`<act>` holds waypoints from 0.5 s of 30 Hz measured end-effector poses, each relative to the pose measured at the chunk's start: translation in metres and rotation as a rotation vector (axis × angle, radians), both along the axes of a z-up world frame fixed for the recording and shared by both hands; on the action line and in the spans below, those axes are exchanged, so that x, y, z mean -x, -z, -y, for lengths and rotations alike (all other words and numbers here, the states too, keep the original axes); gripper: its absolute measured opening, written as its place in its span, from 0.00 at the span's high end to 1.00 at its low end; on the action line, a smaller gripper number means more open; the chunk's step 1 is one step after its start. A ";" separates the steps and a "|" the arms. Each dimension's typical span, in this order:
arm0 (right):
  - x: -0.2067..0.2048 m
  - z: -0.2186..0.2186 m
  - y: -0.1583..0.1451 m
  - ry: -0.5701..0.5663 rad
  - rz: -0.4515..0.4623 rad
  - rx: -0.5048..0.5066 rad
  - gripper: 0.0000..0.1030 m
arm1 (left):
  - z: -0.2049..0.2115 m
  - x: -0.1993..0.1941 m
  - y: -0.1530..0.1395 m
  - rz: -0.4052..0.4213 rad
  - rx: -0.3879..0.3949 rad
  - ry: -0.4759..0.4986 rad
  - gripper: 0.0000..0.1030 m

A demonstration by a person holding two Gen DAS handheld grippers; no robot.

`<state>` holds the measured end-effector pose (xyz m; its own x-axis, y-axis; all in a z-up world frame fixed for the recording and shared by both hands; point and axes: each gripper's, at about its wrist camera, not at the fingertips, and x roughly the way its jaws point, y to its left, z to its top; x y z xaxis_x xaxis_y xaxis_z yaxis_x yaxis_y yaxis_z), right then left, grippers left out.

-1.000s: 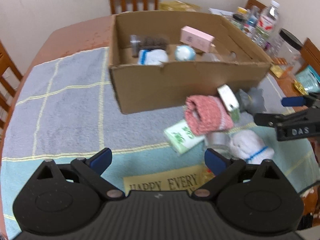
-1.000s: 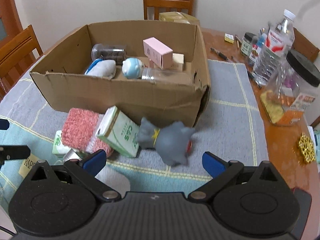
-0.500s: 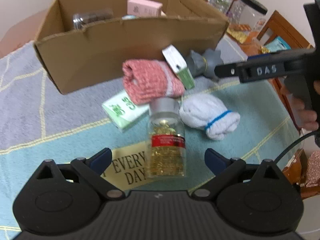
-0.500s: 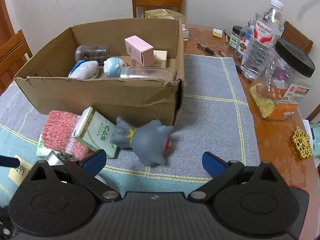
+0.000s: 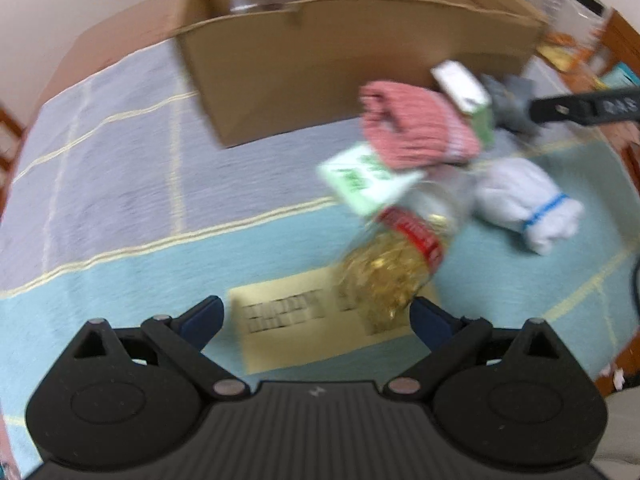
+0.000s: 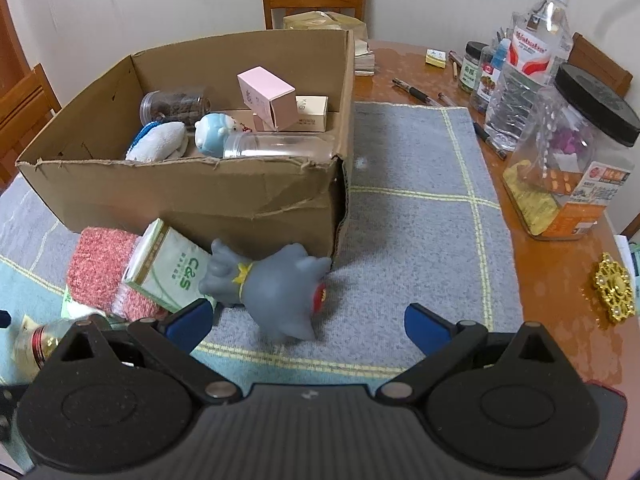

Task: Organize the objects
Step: 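Grasp the red-labelled capsule bottle with the left tool while the right tool grasps the grey toy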

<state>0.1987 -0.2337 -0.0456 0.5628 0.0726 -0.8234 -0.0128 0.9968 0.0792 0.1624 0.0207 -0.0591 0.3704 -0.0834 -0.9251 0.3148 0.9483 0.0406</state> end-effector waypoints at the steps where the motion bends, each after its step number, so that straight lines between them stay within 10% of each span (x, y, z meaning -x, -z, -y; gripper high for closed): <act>1: -0.002 0.000 0.001 -0.002 -0.001 -0.010 0.00 | -0.005 -0.001 0.001 0.000 -0.011 -0.020 0.04; 15: -0.030 -0.015 0.016 0.000 -0.010 -0.019 0.00 | -0.015 -0.008 0.003 0.003 -0.030 -0.097 0.04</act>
<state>0.2285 -0.2185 -0.0612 0.5544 0.0878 -0.8276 -0.0115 0.9951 0.0979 0.1707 0.0359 -0.0622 0.3783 -0.0194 -0.9255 0.2215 0.9726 0.0701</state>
